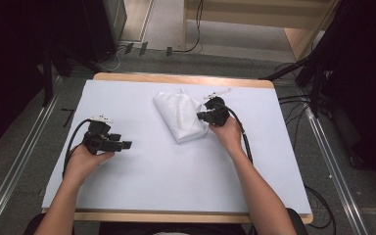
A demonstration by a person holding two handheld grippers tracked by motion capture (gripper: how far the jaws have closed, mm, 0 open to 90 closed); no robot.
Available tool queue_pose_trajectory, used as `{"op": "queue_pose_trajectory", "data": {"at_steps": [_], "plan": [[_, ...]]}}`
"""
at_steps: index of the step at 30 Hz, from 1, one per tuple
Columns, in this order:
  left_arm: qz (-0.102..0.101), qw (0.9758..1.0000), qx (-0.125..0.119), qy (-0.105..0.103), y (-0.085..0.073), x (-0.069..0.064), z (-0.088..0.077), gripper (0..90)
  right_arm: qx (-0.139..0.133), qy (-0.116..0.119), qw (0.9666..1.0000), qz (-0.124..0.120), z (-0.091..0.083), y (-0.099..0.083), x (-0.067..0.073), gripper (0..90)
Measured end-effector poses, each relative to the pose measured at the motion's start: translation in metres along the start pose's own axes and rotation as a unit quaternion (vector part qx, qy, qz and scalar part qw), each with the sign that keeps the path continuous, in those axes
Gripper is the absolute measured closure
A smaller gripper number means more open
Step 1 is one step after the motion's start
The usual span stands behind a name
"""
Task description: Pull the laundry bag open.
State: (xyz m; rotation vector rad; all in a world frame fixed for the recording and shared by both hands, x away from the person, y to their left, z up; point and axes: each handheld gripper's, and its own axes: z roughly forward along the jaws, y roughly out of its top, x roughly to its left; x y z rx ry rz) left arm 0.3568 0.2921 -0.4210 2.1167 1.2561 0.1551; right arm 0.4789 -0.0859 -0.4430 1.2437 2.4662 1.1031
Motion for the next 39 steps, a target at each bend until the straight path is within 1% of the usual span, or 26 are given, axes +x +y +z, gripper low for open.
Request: {"op": "queue_pose_trajectory", "data": {"at_steps": [5,9,10,13,14,15,17,18,21,25,26,27,29,30,34,36,39], "plan": [[-0.005,1.0000,-0.003,-0.001,0.000,0.002,-0.003,38.1,-0.008,0.021,0.9997,0.001,-0.010,0.006,0.010,90.0],[-0.011,0.9999,-0.008,0.002,0.001,0.003,-0.005,38.3,-0.017,0.033,0.9993,-0.009,-0.017,0.010,0.021,90.0],[-0.012,0.9999,-0.009,0.001,0.001,0.003,-0.006,38.3,-0.020,0.042,0.9989,-0.011,-0.020,0.012,0.026,90.0],[-0.014,0.9998,-0.011,0.000,0.001,0.004,-0.007,38.3,-0.022,0.053,0.9982,-0.014,-0.020,0.014,0.034,90.0],[-0.015,0.9998,-0.013,0.000,0.001,0.004,-0.007,38.3,-0.022,0.053,0.9982,-0.014,-0.020,0.014,0.034,90.0],[-0.016,0.9998,-0.014,0.001,0.001,0.004,-0.008,38.4,-0.023,0.060,0.9977,-0.021,-0.020,0.016,0.040,90.0],[-0.016,0.9997,-0.016,0.000,0.001,0.005,-0.008,38.4,-0.025,0.068,0.9971,-0.025,-0.019,0.016,0.045,90.0],[-0.014,0.9998,-0.016,0.001,0.001,0.005,-0.009,38.4,-0.025,0.068,0.9971,-0.025,-0.019,0.016,0.045,90.0],[-0.016,0.9997,-0.018,0.001,0.001,0.005,-0.010,38.5,-0.023,0.081,0.9961,-0.029,-0.017,0.017,0.053,90.0],[-0.015,0.9997,-0.021,0.001,0.001,0.005,-0.011,38.6,-0.018,0.090,0.9950,-0.039,-0.014,0.017,0.065,90.0],[-0.015,0.9996,-0.022,0.001,0.001,0.005,-0.011,38.6,-0.017,0.097,0.9942,-0.042,-0.013,0.017,0.071,90.0],[-0.016,0.9996,-0.022,0.001,0.001,0.005,-0.011,38.6,-0.017,0.097,0.9942,-0.042,-0.013,0.017,0.071,90.0],[-0.014,0.9997,-0.022,-0.001,0.001,0.005,-0.011,38.6,-0.016,0.108,0.9929,-0.048,-0.009,0.017,0.077,90.0],[-0.014,0.9997,-0.022,-0.001,0.001,0.005,-0.011,38.6,-0.016,0.108,0.9929,-0.048,-0.009,0.017,0.077,90.0],[-0.014,0.9996,-0.025,0.000,0.001,0.005,-0.012,38.7,-0.012,0.119,0.9916,-0.049,-0.002,0.014,0.084,90.0],[-0.014,0.9995,-0.027,0.000,0.001,0.005,-0.013,38.7,-0.007,0.124,0.9910,-0.050,0.003,0.013,0.090,90.0],[-0.013,0.9995,-0.028,0.001,0.001,0.005,-0.013,38.7,-0.006,0.128,0.9904,-0.053,0.005,0.013,0.093,90.0]]}}
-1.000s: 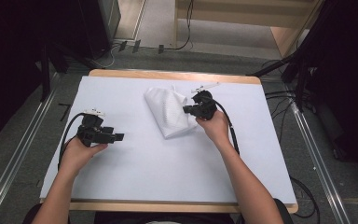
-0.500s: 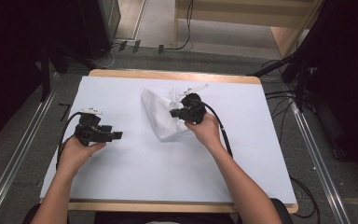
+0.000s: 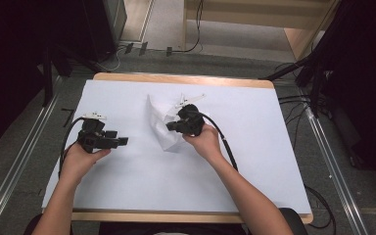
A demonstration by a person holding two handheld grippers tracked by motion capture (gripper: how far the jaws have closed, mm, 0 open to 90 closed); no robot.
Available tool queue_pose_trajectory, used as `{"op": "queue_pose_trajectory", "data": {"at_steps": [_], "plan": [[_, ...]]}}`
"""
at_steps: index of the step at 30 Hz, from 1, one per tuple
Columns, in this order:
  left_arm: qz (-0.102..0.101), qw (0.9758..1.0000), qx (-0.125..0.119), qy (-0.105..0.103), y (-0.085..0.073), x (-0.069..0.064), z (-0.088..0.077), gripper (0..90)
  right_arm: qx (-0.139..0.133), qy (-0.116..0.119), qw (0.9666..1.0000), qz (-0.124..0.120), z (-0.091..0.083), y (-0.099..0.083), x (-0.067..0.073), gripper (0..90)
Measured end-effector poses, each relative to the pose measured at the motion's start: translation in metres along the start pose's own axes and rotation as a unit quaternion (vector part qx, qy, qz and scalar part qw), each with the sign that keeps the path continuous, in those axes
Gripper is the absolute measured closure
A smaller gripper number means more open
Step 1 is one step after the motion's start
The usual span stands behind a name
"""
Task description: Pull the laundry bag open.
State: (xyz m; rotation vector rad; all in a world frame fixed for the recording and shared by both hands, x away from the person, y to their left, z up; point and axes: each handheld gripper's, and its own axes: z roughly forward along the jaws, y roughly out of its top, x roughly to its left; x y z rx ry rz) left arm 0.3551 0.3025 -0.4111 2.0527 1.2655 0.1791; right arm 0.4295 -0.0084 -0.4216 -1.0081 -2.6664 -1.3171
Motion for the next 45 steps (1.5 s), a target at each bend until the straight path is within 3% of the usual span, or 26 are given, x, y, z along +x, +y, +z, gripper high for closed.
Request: {"op": "queue_pose_trajectory", "data": {"at_steps": [10,12,14,19,22,29,32,36,41,45], "plan": [[-0.002,1.0000,-0.004,0.004,0.000,0.000,-0.001,38.7,0.001,0.015,0.9998,-0.012,0.013,0.006,0.018,89.3],[-0.004,1.0000,-0.005,0.002,0.000,0.001,-0.001,38.7,-0.002,0.025,0.9994,-0.023,0.017,0.008,0.025,82.5],[-0.002,1.0000,-0.005,0.004,-0.001,0.002,-0.002,38.7,-0.002,0.026,0.9993,-0.026,0.017,0.008,0.028,81.9],[-0.007,0.9999,-0.008,0.007,-0.002,0.004,-0.004,38.7,-0.024,0.019,0.9985,-0.045,0.005,0.014,0.034,71.6],[-0.007,0.9999,-0.007,0.007,-0.002,0.005,-0.004,38.7,-0.031,0.016,0.9983,-0.047,-0.002,0.017,0.034,70.9],[-0.007,0.9999,-0.005,0.007,-0.002,0.004,-0.003,38.7,-0.036,0.014,0.9990,-0.021,-0.023,0.020,0.018,64.8],[-0.006,0.9999,-0.004,0.008,-0.002,0.005,-0.003,38.7,-0.041,0.007,0.9989,-0.022,-0.029,0.020,0.014,65.4],[-0.009,0.9999,-0.007,0.009,-0.002,0.006,-0.005,38.8,-0.035,-0.008,0.9992,-0.019,-0.037,0.019,0.004,81.6],[-0.013,0.9998,-0.012,0.013,-0.002,0.008,-0.009,38.8,-0.026,-0.027,0.9993,-0.006,-0.039,0.013,-0.010,90.0],[-0.015,0.9997,-0.018,0.011,-0.002,0.009,-0.011,38.9,-0.014,-0.036,0.9991,0.016,-0.033,0.003,-0.025,90.0]]}}
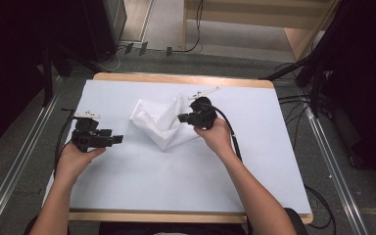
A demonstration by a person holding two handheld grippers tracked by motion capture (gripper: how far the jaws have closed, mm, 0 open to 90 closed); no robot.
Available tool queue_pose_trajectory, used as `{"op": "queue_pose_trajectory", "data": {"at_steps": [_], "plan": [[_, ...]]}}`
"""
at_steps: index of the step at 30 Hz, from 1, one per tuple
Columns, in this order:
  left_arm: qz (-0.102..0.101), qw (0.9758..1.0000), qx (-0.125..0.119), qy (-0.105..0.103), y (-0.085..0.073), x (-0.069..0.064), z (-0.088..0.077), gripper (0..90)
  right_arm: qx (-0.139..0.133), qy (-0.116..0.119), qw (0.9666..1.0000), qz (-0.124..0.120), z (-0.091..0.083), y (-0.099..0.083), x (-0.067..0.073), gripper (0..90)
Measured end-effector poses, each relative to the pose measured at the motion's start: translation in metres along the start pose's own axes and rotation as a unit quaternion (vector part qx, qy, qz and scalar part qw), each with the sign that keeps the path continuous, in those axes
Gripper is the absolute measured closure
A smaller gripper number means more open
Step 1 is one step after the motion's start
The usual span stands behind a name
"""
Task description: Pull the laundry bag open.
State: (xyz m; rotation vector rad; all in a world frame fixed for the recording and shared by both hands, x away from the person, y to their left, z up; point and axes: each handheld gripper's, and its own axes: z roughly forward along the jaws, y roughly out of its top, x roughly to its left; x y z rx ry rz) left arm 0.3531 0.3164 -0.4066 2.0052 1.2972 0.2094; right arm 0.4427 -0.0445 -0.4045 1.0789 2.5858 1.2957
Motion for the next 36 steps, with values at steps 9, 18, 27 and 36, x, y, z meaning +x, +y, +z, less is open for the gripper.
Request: {"op": "queue_pose_trajectory", "data": {"at_steps": [9,18,27,36], "plan": [[-0.004,1.0000,-0.002,0.004,-0.002,0.001,-0.003,38.9,0.029,-0.023,0.9987,0.037,0.022,-0.016,-0.028,90.0],[-0.008,0.9999,-0.006,0.009,-0.004,0.003,-0.008,39.0,0.035,-0.008,0.9994,0.002,0.047,-0.012,-0.002,90.0],[-0.015,0.9996,-0.019,0.015,-0.005,0.006,-0.018,39.0,0.028,0.025,0.9988,-0.031,0.061,-0.005,0.036,89.9],[-0.010,0.9995,-0.026,0.015,-0.004,0.004,-0.017,38.9,0.055,0.039,0.9968,-0.042,0.081,-0.014,0.051,89.9]]}}
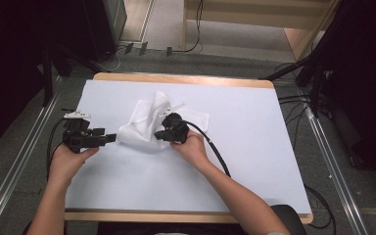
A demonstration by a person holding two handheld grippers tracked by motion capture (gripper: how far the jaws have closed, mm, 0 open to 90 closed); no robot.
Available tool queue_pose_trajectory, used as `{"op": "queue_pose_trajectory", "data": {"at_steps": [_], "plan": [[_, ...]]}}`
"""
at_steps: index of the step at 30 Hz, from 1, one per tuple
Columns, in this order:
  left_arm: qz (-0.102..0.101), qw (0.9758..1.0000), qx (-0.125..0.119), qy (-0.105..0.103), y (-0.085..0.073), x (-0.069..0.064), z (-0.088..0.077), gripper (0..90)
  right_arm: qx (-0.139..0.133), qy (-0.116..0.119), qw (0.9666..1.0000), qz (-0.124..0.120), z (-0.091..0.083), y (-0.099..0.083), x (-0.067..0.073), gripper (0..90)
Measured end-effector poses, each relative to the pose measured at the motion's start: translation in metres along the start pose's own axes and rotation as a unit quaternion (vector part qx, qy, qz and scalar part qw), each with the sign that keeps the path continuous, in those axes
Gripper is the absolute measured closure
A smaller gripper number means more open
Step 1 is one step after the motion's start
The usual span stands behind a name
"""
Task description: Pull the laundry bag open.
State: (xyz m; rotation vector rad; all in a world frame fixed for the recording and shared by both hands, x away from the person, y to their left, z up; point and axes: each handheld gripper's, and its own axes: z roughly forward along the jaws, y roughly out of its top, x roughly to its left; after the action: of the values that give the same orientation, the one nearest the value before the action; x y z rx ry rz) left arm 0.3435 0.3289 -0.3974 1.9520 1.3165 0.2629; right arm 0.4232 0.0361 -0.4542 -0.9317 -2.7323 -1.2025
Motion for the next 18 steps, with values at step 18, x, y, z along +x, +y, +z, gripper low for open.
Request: {"op": "queue_pose_trajectory", "data": {"at_steps": [18], "plan": [[0.013,0.9997,0.015,-0.014,0.032,0.006,0.039,42.4,-0.007,-0.037,0.9993,0.003,-0.035,-0.013,-0.017,84.2]]}}
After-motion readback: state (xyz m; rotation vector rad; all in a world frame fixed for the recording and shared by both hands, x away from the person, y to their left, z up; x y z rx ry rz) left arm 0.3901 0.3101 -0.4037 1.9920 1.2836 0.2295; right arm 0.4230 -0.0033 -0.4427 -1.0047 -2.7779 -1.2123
